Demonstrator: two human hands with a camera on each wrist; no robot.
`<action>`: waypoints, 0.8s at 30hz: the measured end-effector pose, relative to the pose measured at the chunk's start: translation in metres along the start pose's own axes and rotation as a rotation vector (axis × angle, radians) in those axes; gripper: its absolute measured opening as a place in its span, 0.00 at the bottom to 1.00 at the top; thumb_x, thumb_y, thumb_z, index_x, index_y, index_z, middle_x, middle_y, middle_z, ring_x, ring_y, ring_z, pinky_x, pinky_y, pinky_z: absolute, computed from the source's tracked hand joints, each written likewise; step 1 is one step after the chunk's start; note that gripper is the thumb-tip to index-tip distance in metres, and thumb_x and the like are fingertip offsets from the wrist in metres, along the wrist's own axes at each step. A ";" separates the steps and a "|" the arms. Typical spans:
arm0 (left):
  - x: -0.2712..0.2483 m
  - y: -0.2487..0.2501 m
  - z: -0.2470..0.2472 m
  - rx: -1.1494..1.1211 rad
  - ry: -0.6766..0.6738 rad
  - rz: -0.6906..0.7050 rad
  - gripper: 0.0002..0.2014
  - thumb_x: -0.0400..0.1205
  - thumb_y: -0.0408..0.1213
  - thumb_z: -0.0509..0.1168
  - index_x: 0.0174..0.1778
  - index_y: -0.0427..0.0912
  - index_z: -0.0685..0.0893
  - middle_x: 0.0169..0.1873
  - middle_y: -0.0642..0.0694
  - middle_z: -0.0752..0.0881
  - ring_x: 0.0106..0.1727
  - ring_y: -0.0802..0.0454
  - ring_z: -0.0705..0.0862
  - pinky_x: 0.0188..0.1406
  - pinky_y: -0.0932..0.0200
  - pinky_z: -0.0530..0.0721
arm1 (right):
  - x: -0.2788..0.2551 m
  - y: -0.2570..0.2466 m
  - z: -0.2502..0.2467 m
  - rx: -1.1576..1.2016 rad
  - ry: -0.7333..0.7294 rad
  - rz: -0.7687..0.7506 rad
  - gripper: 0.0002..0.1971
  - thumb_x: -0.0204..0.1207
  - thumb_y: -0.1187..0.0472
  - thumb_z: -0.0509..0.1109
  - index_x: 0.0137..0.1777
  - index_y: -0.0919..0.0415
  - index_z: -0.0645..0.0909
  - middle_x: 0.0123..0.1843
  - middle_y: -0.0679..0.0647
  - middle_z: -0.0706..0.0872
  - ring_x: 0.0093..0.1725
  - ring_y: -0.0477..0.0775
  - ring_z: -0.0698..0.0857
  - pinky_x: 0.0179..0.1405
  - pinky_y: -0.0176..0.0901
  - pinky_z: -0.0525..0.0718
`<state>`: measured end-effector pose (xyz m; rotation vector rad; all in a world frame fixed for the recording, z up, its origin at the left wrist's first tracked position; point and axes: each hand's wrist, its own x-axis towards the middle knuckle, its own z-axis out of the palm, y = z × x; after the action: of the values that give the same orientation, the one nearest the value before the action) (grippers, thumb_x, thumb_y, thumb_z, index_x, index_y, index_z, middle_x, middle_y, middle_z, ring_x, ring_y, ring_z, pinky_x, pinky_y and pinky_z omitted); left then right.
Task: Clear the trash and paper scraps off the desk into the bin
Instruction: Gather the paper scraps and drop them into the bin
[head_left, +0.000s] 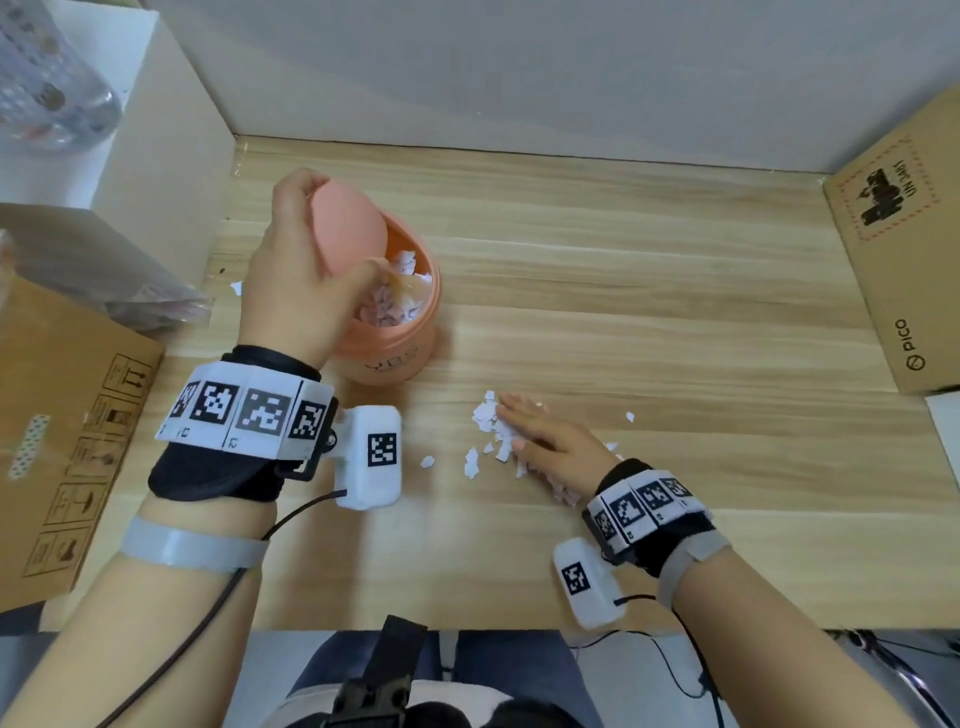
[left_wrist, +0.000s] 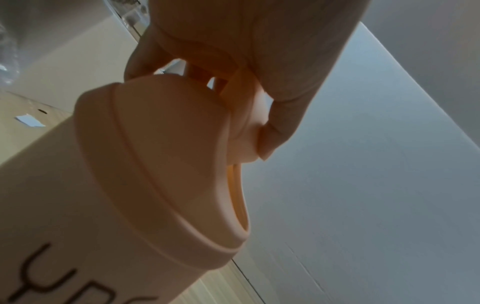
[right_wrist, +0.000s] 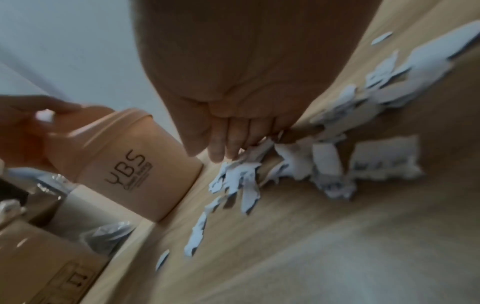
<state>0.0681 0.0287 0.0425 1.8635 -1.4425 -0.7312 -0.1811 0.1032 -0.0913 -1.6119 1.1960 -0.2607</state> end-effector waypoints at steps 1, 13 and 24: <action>0.000 0.000 0.000 -0.003 0.005 -0.002 0.33 0.73 0.38 0.70 0.72 0.46 0.64 0.65 0.40 0.77 0.59 0.42 0.76 0.51 0.57 0.72 | -0.005 0.002 0.000 0.036 0.064 0.017 0.26 0.79 0.58 0.61 0.76 0.57 0.61 0.77 0.41 0.53 0.79 0.40 0.47 0.81 0.44 0.40; -0.001 0.002 -0.001 -0.006 0.014 -0.023 0.32 0.73 0.39 0.70 0.72 0.46 0.65 0.64 0.40 0.78 0.61 0.39 0.77 0.51 0.57 0.72 | -0.040 0.026 0.013 -0.383 0.222 0.261 0.47 0.65 0.30 0.41 0.78 0.56 0.31 0.78 0.46 0.27 0.76 0.45 0.27 0.76 0.44 0.28; 0.001 0.001 -0.002 0.004 -0.003 -0.012 0.32 0.73 0.39 0.70 0.72 0.46 0.64 0.64 0.41 0.78 0.53 0.48 0.74 0.48 0.59 0.70 | 0.031 -0.021 0.019 -0.464 -0.118 -0.006 0.51 0.61 0.43 0.77 0.79 0.46 0.50 0.84 0.48 0.41 0.81 0.50 0.35 0.80 0.53 0.36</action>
<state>0.0693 0.0280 0.0443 1.8764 -1.4373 -0.7378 -0.1422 0.0891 -0.0938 -1.9982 1.2176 0.1200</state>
